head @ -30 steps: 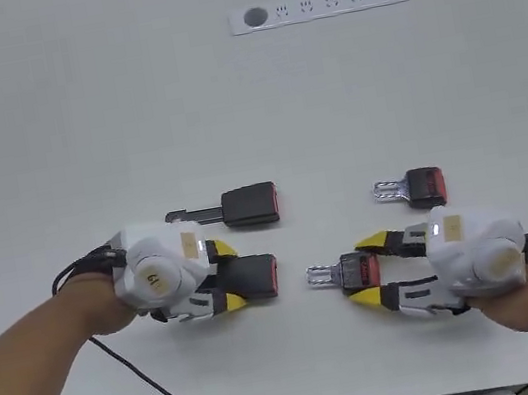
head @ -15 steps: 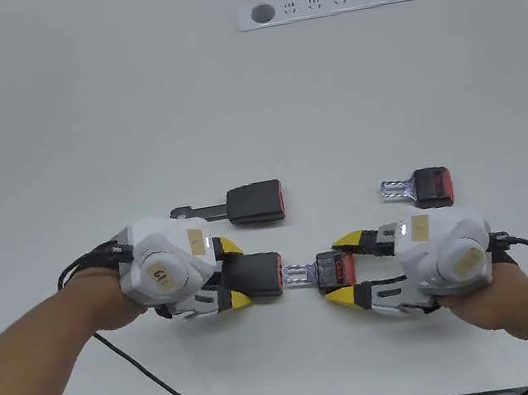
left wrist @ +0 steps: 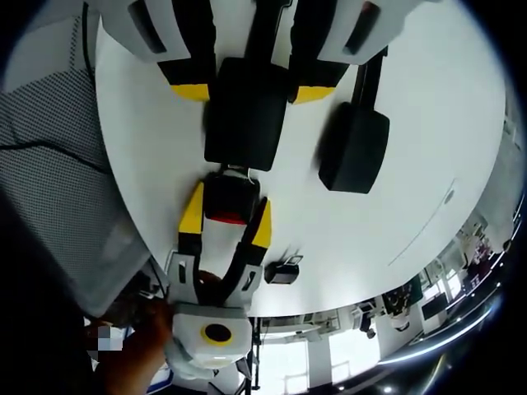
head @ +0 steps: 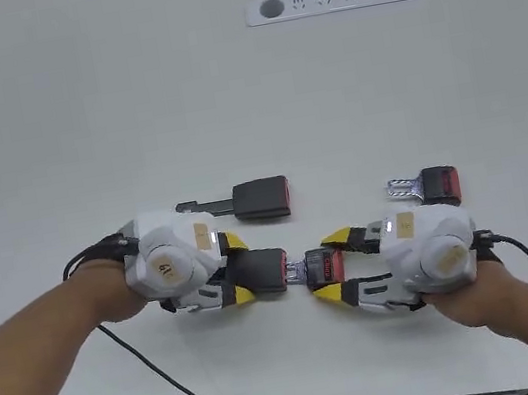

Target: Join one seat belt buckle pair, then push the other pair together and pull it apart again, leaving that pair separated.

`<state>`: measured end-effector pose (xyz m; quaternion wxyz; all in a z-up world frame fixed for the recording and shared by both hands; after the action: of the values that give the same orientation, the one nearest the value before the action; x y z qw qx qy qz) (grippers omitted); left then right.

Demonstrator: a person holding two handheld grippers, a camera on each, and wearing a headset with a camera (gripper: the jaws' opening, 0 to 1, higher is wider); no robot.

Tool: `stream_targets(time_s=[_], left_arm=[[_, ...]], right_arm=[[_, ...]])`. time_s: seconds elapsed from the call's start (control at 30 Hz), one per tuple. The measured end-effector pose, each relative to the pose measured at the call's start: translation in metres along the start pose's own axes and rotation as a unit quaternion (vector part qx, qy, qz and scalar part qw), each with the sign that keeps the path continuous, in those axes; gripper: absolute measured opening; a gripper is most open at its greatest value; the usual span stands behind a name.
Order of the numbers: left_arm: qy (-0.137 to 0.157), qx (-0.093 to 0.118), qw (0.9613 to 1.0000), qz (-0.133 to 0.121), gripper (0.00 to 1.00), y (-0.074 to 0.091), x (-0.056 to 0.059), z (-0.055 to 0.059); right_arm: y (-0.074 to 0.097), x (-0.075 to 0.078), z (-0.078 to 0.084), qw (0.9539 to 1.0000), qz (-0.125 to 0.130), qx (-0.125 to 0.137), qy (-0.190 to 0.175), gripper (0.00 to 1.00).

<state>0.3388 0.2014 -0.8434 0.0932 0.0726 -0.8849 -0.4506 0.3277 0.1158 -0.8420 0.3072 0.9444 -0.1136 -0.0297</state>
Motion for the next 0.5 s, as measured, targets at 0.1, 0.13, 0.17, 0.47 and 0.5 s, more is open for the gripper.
stream_targets(time_s=[0.1,0.13,0.17,0.47,0.5], left_arm=[[-0.01,-0.002,0.9999,0.004,0.35,-0.0001,0.0001,-0.0003],[-0.011,-0.003,0.9999,0.005,0.35,-0.0002,0.0,-0.0003],[-0.012,-0.004,0.9999,0.006,0.35,-0.0003,0.0001,-0.0005],[-0.024,-0.012,0.9996,0.009,0.34,-0.0007,-0.0002,-0.0006],[-0.023,-0.012,0.9996,0.01,0.34,-0.0007,-0.0003,-0.0004]], right_arm=[[0.0003,-0.0002,0.0003,1.0,-0.001,-0.002,-0.001,0.36],[0.0004,0.0004,0.0006,1.0,-0.002,-0.003,-0.002,0.36],[0.0004,0.0003,0.0006,1.0,-0.004,-0.003,-0.002,0.36],[-0.0068,0.0007,-0.0035,0.9999,-0.001,-0.008,-0.007,0.36],[-0.0076,0.0003,-0.0042,0.9999,-0.001,-0.009,-0.006,0.36]])
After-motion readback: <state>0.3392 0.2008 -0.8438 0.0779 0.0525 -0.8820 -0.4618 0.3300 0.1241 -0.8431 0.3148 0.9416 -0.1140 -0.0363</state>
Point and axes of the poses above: the centre of the closed fingertips' face, and the gripper's own axes: y roughly backward along the fingers, x roughly to its right, z roughly out of its underside, the point moved 1 cm from there along y, roughly backward along the fingers, and after that the axes turned 8 degrees about y, right-handed, at the moved point
